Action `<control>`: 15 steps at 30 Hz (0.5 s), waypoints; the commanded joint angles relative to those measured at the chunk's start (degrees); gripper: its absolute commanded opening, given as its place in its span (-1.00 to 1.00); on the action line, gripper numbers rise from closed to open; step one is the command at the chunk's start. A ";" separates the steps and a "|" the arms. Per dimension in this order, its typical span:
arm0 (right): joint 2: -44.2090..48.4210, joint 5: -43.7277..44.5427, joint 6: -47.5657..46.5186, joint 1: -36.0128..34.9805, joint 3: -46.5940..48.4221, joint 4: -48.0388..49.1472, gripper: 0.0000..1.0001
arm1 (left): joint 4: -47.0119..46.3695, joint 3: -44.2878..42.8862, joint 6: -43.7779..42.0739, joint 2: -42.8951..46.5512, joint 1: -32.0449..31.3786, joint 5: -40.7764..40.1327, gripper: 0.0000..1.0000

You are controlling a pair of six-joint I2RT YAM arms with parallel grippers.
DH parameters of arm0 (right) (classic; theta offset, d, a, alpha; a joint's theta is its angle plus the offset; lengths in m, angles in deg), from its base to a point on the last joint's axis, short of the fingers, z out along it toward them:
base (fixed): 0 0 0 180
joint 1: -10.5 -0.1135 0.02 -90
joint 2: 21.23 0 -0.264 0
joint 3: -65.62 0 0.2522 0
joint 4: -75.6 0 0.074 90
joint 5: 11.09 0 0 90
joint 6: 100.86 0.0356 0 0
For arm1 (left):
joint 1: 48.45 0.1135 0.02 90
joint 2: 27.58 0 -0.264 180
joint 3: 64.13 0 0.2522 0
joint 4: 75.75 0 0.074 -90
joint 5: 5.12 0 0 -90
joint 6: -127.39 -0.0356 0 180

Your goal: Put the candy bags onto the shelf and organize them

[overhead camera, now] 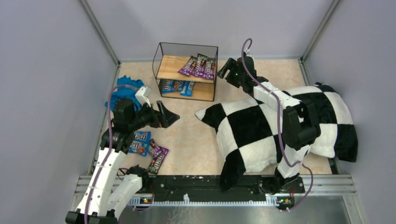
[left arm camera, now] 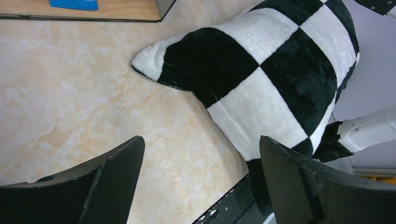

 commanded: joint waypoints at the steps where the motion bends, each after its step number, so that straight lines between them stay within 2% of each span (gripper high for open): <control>1: 5.29 1.72 -1.71 -0.28 -1.41 0.38 0.48 | -0.04 -2.44 -1.11 1.24 0.20 -0.84 0.97; 8: 8.86 -0.54 -1.09 -0.40 -5.44 1.87 0.48 | 0.10 -3.93 -0.67 -0.09 0.20 -1.65 0.97; 15: 21.07 1.61 -11.03 -0.49 -9.18 -8.30 0.58 | 3.06 -6.08 -1.74 -2.53 0.20 -2.52 0.97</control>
